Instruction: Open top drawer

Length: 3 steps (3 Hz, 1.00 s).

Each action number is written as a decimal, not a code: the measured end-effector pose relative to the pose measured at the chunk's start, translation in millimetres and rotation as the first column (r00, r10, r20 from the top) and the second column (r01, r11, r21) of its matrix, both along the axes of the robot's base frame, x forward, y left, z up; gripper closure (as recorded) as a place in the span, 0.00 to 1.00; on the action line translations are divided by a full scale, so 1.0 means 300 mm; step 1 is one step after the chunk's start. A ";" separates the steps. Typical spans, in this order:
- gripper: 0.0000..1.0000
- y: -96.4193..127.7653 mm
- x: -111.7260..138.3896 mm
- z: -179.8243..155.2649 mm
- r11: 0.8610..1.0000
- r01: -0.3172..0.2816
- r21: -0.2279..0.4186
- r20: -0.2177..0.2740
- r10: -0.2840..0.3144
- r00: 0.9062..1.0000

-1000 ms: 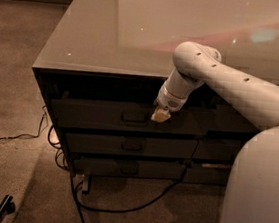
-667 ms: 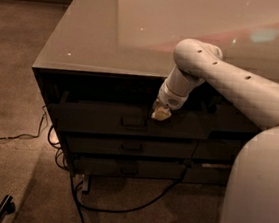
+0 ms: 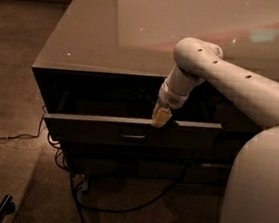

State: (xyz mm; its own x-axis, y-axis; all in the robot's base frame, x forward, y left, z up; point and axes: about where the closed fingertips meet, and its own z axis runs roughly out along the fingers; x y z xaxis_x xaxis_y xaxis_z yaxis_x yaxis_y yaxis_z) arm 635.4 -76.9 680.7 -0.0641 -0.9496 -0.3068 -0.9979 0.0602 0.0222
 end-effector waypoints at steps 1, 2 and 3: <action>0.16 0.000 0.000 0.000 1.000 0.000 0.000 0.000 0.000 1.000; 0.00 0.000 0.000 0.000 1.000 0.000 0.000 0.000 0.000 1.000; 0.00 0.000 0.000 0.000 1.000 0.000 0.000 0.000 0.000 1.000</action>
Offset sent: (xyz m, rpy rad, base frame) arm 0.0000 0.0000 0.0000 0.0000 0.0000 0.0000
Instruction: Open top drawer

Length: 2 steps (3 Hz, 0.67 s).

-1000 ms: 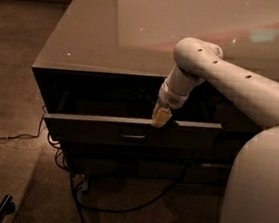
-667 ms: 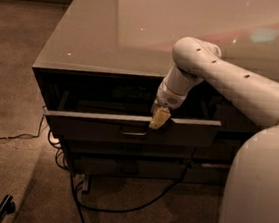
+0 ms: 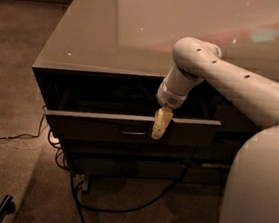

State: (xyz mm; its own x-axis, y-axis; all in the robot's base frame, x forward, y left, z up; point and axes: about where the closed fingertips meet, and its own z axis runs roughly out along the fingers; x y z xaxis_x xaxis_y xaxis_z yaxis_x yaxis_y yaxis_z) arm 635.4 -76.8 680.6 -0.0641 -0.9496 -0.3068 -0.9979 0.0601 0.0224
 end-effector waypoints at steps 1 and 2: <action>0.00 0.003 -0.050 -0.021 1.000 -0.025 -0.010 -0.012 0.025 1.000; 0.00 -0.026 -0.172 -0.037 0.998 -0.048 0.035 -0.033 0.050 0.998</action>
Offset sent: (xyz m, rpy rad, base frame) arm -0.1053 -0.0347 -0.0152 0.0995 0.0684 0.0587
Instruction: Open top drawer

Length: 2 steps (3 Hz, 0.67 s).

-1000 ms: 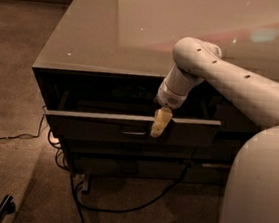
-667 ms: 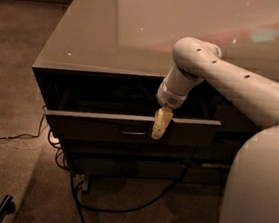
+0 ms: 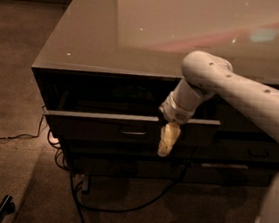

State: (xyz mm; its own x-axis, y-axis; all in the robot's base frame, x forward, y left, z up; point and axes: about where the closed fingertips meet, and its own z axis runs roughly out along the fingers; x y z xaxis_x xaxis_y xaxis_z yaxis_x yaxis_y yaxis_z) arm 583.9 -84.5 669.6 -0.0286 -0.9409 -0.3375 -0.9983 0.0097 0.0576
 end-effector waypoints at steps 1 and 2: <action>0.18 -0.060 -0.120 0.003 0.999 0.003 0.048 -0.006 -0.003 1.000; 0.42 -0.118 -0.239 0.000 0.995 0.039 0.096 -0.016 -0.038 0.999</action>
Offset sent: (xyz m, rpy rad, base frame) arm -0.1157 -0.0611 0.0007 0.1561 0.0193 -0.0903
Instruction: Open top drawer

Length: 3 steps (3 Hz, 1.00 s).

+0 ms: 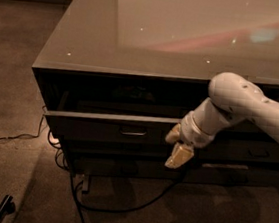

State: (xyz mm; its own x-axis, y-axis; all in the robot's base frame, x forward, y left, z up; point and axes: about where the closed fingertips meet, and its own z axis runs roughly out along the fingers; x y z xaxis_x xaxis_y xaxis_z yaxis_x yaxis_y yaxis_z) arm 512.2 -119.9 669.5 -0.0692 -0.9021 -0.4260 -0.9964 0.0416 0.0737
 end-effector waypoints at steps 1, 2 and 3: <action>0.65 -0.047 -0.109 -0.020 0.998 0.040 0.039 -0.025 -0.039 0.999; 0.65 -0.063 -0.128 -0.029 0.998 0.051 0.042 -0.034 -0.049 0.998; 0.42 -0.064 -0.130 -0.030 0.998 0.053 0.044 -0.031 -0.052 0.998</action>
Offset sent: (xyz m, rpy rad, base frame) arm -0.0289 -0.0126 -0.0053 0.0355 0.0210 -0.0349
